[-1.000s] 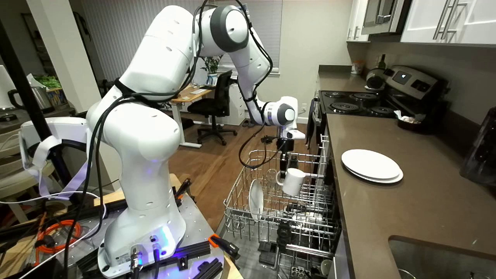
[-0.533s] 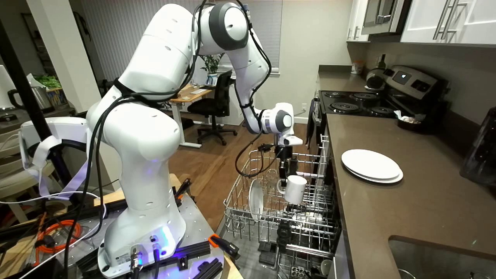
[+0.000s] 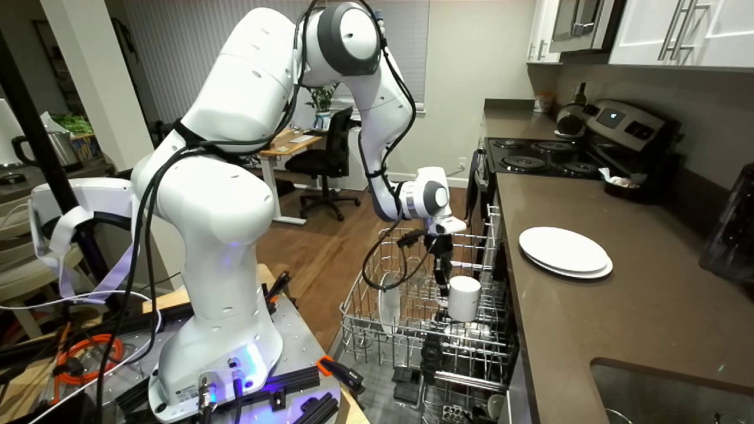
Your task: Move the mug in the dishwasher to the right
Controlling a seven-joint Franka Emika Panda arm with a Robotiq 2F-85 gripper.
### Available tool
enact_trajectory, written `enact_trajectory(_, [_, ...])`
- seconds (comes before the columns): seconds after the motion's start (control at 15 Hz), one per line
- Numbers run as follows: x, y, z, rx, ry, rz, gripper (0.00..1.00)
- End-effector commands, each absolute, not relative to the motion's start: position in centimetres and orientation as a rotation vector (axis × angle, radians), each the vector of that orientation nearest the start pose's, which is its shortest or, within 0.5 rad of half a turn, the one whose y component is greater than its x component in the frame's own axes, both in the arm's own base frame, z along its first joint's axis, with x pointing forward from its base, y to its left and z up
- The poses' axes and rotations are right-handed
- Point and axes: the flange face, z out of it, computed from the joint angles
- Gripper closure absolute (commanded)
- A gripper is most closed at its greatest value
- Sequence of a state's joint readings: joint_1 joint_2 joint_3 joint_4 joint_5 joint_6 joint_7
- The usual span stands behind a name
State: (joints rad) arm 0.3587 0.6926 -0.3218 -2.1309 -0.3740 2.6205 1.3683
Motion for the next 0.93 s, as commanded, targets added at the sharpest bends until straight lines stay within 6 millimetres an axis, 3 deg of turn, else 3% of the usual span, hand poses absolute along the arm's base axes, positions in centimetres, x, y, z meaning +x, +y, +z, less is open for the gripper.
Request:
enact_trajectory(0.0, [53.3,-0.3,7.6,-3.108,1.612,-0.279,0.91])
enact_trajectory(0.4, [53.7,-2.9,6.0,-3.020,1.591,-0.412,0.91])
enact_trajectory(0.87, [53.6,-2.8,4.0,-2.925,1.630,-0.342,0.91])
